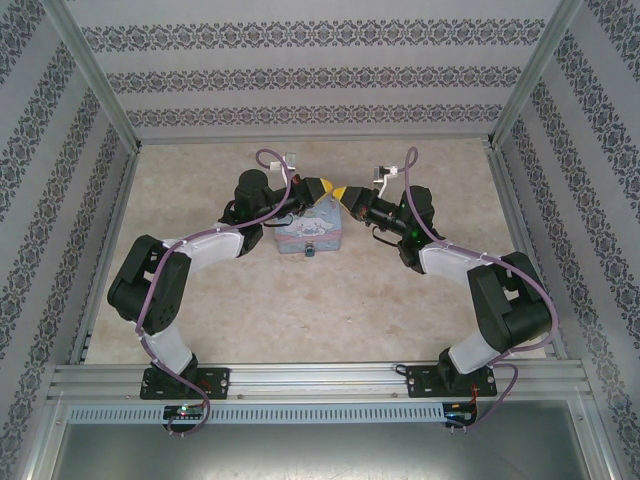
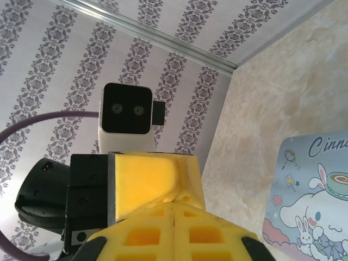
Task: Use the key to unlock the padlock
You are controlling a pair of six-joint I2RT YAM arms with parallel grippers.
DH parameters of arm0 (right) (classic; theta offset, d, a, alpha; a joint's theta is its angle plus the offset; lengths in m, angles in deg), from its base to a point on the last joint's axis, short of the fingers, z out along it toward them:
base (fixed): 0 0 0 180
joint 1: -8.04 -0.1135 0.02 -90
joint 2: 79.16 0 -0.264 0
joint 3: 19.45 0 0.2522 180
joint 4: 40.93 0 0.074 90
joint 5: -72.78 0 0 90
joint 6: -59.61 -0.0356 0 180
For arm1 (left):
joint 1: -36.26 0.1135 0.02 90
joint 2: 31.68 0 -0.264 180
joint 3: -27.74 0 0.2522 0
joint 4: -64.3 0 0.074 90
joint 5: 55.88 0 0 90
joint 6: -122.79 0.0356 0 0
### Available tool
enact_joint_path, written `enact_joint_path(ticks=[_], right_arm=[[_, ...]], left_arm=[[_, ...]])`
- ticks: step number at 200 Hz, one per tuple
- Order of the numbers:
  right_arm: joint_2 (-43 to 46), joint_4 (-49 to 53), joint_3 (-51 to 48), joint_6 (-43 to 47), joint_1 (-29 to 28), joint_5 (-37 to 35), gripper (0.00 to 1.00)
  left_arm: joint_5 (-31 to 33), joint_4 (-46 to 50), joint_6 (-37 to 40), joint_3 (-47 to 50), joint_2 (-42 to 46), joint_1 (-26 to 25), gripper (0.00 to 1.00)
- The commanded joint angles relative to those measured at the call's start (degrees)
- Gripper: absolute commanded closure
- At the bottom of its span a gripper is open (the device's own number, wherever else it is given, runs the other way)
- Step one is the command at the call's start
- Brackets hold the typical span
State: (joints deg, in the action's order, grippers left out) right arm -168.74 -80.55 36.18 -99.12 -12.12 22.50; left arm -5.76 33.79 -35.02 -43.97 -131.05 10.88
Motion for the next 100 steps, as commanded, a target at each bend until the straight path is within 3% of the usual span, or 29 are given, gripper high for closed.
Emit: enact_joint_path(ticks=[1, 46, 59, 100], right_arm=[[-0.5, -3.0, 0.2, 0.1, -0.8, 0.5, 1.0], [-0.4, -4.0, -0.4, -0.7, -0.8, 0.7, 1.0], [-0.4, -4.1, -0.5, -0.7, -0.9, 1.0, 0.84], [-0.9, -4.4, -0.3, -1.0, -1.6, 1.0, 0.76]], left_arm=[[0.0, -3.1, 0.2, 0.4, -0.3, 0.1, 1.0], [0.8, -3.1, 0.3, 0.4, 0.0, 0.1, 1.0], [0.9, -3.1, 0.3, 0.4, 0.1, 0.1, 1.0], [1.1, -3.0, 0.2, 0.2, 0.1, 0.1, 1.0]])
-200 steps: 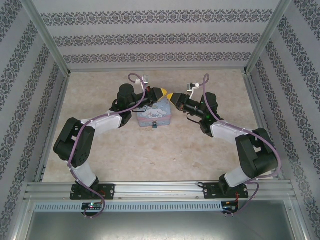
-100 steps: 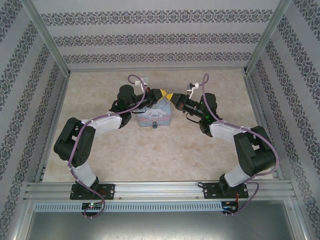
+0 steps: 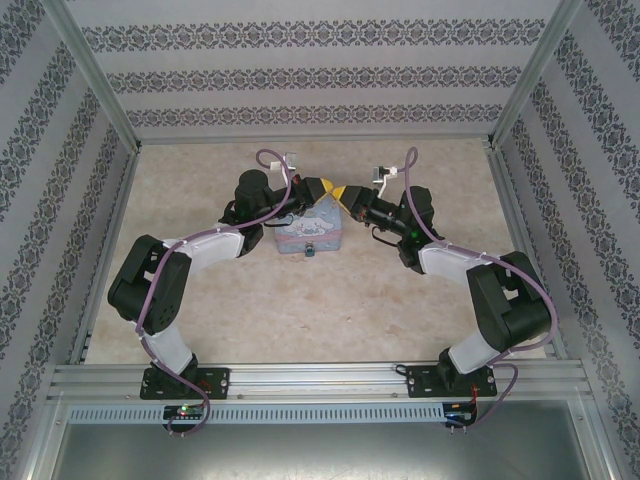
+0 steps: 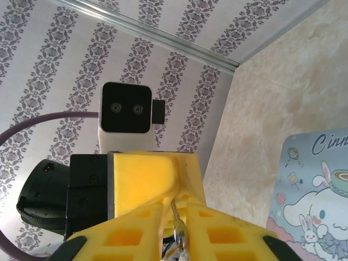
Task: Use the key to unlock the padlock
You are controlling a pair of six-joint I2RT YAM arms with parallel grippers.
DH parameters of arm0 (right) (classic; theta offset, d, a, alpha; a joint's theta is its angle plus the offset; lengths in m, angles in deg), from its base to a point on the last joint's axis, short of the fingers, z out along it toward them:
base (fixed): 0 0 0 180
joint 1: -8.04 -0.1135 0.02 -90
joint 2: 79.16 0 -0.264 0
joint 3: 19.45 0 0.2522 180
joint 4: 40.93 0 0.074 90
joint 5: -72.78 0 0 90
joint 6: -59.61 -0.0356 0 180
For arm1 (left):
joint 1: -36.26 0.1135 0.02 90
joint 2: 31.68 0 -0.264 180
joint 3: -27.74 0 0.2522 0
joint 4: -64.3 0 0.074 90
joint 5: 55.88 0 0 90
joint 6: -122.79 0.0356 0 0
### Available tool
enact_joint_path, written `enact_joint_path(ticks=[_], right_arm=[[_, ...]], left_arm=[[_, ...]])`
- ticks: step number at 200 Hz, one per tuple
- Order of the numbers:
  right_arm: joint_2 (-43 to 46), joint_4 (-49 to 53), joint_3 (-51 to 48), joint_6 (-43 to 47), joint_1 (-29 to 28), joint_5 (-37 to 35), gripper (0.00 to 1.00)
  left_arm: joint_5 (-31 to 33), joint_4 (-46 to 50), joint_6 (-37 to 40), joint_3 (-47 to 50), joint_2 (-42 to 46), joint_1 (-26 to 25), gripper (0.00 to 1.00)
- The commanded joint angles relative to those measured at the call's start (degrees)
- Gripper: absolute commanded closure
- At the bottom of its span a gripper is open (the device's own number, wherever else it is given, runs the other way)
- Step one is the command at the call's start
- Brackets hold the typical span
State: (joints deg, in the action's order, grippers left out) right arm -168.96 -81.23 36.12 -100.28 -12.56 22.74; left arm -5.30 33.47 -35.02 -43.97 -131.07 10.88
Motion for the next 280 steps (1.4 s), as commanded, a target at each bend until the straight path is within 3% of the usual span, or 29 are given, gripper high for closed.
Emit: enact_joint_path(ticks=[1, 56, 122, 280], right_arm=[[-0.6, -3.8, -0.2, 0.2, -1.2, 0.7, 0.76], [-1.0, -4.0, -0.2, 0.1, -1.7, 0.5, 0.81], [0.1, -4.6, -2.0, -0.7, 0.5, -0.5, 0.75], [-1.0, -5.4, -0.1, -1.0, -0.9, 0.7, 0.75]], left_arm=[[0.7, -2.7, 0.2, 0.2, 0.2, 0.1, 1.0], [1.0, -2.3, 0.6, 0.6, 0.5, 0.2, 1.0], [0.9, -2.1, 0.6, 0.8, 0.9, 0.1, 1.0], [1.4, -1.6, 0.9, 1.1, 1.1, 0.1, 1.0]])
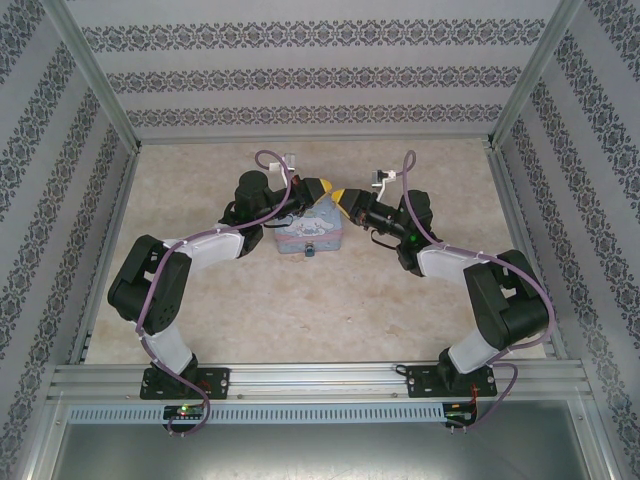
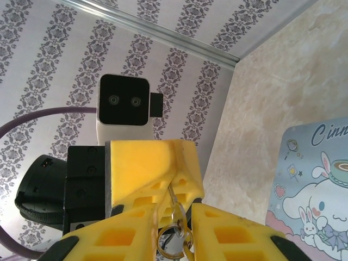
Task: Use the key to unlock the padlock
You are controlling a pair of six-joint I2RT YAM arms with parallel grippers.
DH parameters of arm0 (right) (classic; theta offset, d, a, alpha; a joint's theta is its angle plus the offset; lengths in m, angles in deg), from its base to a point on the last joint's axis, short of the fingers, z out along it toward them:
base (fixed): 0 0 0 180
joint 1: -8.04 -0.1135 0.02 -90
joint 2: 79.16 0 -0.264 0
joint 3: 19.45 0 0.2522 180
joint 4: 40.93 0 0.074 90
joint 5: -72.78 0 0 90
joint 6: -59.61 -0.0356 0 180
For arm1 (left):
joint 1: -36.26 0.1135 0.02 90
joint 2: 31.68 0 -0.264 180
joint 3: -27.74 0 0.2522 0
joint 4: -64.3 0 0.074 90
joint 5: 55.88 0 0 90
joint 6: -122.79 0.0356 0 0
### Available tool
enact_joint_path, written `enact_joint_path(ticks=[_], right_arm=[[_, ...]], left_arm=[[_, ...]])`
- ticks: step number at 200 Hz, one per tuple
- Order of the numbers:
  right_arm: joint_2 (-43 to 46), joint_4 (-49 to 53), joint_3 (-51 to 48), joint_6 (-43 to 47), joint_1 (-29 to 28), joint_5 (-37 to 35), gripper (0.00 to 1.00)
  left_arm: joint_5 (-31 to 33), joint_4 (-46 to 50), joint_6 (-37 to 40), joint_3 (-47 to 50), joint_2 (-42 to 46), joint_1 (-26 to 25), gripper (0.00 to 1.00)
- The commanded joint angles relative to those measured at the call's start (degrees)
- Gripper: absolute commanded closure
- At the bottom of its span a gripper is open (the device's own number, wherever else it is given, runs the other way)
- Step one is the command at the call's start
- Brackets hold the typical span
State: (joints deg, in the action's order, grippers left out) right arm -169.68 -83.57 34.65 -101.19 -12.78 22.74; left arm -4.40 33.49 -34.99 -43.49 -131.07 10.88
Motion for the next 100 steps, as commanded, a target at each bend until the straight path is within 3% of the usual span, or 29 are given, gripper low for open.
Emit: enact_joint_path(ticks=[1, 34, 90, 100], right_arm=[[-0.2, -3.1, 1.4, -0.1, -0.7, 0.7, 0.75], [-0.6, -2.9, 1.3, -0.1, -0.9, 0.7, 0.77], [-0.5, -3.2, 0.5, 0.0, -0.5, 0.5, 1.0], [-0.4, -3.2, 0.4, 0.0, -0.4, 0.6, 1.0]], left_arm=[[0.5, -1.6, 0.9, 0.6, 1.1, 0.1, 1.0], [0.6, -1.8, 0.8, 0.8, 1.2, 0.1, 1.0], [0.8, -1.5, 1.1, 0.7, 1.4, 0.1, 1.0], [0.8, -1.6, 0.9, 0.8, 1.4, 0.1, 1.0]])
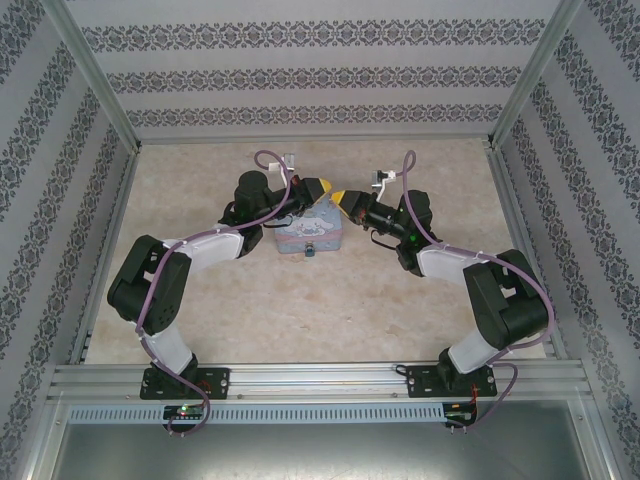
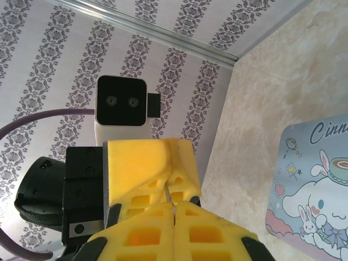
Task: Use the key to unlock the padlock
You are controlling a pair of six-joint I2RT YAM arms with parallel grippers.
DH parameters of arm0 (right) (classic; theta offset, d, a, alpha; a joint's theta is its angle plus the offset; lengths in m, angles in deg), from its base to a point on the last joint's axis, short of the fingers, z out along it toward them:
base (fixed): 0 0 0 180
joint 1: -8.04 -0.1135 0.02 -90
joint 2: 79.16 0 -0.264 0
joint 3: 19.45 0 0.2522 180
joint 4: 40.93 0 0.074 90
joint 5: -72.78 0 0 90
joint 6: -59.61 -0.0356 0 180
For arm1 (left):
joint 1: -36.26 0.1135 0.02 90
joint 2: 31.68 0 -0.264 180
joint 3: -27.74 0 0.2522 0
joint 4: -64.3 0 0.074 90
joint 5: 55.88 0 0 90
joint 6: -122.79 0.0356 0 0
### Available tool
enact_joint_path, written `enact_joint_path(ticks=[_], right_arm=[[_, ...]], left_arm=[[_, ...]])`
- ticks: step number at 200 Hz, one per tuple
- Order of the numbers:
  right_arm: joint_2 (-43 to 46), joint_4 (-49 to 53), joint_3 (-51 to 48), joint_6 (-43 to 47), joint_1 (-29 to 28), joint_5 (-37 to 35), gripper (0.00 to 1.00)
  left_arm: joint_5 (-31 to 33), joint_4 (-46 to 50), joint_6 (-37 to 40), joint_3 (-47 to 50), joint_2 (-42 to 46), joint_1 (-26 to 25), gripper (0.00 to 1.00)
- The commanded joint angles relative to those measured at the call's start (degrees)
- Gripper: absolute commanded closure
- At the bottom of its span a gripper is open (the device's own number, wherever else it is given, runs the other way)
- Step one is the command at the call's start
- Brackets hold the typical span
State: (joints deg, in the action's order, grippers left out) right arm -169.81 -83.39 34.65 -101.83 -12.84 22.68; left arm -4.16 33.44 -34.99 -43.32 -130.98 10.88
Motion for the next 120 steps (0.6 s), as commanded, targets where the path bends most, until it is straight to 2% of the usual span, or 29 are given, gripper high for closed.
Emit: enact_joint_path(ticks=[1, 53, 87, 102, 120], right_arm=[[-0.3, -3.4, 0.4, 0.6, -0.3, 0.6, 1.0], [0.0, -4.9, -1.1, -0.3, 0.4, 0.2, 1.0], [0.3, -5.1, -2.0, -0.6, 0.9, 0.0, 1.0], [0.6, -4.9, -2.5, -0.6, 1.2, -0.1, 1.0], [1.1, -4.7, -3.0, -0.6, 1.5, 0.0, 1.0]], left_arm=[[0.6, -1.5, 0.9, 0.6, 1.3, 0.1, 1.0], [1.3, -0.6, 1.0, 0.8, 2.0, 0.1, 1.0], [3.0, 1.2, 1.6, 1.7, 4.0, 0.5, 0.55], [3.8, 3.2, 2.7, 2.8, 6.3, 1.2, 0.43], [4.2, 6.3, 4.5, 4.5, 9.6, 2.0, 0.37]])
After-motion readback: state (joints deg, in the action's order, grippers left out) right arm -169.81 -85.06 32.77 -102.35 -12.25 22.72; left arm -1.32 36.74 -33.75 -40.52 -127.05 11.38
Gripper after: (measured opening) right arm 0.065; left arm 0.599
